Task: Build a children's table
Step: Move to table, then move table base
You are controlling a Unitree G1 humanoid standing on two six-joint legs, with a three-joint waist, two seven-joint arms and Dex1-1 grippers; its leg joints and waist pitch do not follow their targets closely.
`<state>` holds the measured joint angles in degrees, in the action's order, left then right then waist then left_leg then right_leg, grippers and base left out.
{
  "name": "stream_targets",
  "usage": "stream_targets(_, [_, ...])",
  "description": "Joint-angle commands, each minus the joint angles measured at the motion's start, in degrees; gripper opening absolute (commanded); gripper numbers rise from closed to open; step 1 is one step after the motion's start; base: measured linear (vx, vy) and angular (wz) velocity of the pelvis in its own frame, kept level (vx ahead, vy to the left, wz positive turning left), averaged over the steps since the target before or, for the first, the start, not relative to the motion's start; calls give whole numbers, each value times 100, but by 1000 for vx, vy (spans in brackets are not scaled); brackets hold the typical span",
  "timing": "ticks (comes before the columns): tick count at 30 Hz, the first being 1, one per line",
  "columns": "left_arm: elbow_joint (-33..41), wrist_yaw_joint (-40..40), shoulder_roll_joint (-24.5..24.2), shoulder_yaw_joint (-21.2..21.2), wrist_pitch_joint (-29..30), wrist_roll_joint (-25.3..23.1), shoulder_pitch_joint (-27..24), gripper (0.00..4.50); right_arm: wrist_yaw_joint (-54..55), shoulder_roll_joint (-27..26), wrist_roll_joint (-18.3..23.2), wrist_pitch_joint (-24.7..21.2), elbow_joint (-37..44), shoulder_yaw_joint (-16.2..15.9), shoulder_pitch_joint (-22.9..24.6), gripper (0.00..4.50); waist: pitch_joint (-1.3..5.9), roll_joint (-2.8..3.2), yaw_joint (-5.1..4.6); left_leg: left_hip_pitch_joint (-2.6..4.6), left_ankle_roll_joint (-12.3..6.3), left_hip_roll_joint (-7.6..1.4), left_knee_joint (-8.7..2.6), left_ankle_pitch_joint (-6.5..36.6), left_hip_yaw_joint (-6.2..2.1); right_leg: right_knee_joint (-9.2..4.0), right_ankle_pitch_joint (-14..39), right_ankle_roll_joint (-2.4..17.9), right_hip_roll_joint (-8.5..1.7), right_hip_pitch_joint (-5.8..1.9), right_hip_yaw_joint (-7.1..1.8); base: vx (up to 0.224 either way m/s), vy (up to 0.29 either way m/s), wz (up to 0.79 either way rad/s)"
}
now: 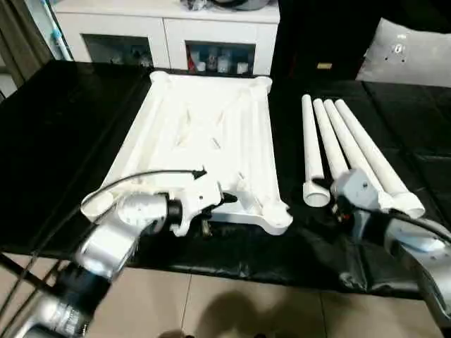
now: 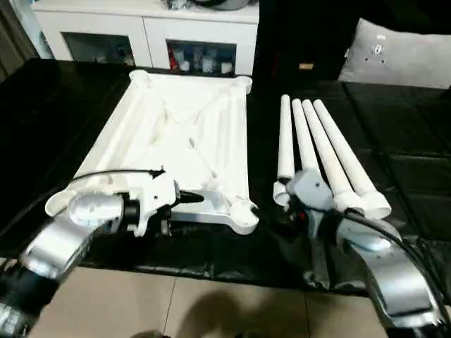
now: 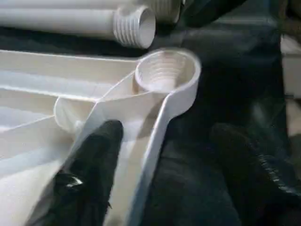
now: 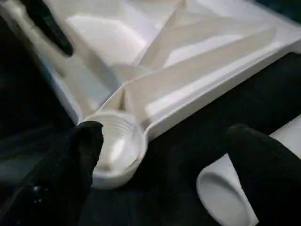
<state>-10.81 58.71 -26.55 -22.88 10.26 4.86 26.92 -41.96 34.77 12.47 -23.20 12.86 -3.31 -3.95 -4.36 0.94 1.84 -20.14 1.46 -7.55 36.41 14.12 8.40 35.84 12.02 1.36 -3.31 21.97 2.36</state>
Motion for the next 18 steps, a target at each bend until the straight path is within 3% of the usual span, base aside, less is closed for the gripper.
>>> stream_targets(1, [-440,238,12,-126,-200,-161,230,291,-195,107,138,-100,174,-65,129,450,319,2,9,-24,-501,-486,-500,381,-167,-453,617,1427,-560,-297,-337,0,0,0])
stream_targets(3, [-561,279,39,-140,-237,-191,288,283,-242,123,174,-141,214,-57,184,450,331,-1,13,-25,-499,-512,-508,359,-174,-440,546,1455,-569,-309,-331,0,0,0])
stream_targets(6, [-1160,249,196,-239,-448,-381,563,247,-270,145,159,-138,357,-43,368,450,324,55,14,-39,-528,-516,-508,312,-182,-436,377,1528,-571,-310,-326,0,0,0])
stream_targets(8, [-1409,188,280,-244,-527,-424,689,223,-250,128,153,-161,390,-35,398,450,329,39,19,-27,-554,-528,-512,313,-178,-444,324,1564,-585,-316,-326,0,0,0])
stream_targets(13, [-2003,267,431,-267,-776,-515,984,190,-253,113,249,-221,478,-76,472,450,303,56,11,-31,-550,-524,-527,397,-176,-474,416,1569,-581,-316,-324,0,0,0])
stream_targets(14, [-2081,301,440,-270,-809,-530,1024,180,-265,108,253,-227,483,-84,473,450,304,85,21,-26,-543,-532,-523,384,-183,-460,371,1588,-595,-318,-327,0,0,0])
stream_targets(18, [-2287,408,459,-269,-916,-564,1110,161,-299,75,230,-179,367,-118,437,450,271,70,12,-32,-533,-535,-548,516,-179,-499,629,1561,-597,-310,-327,0,0,0])
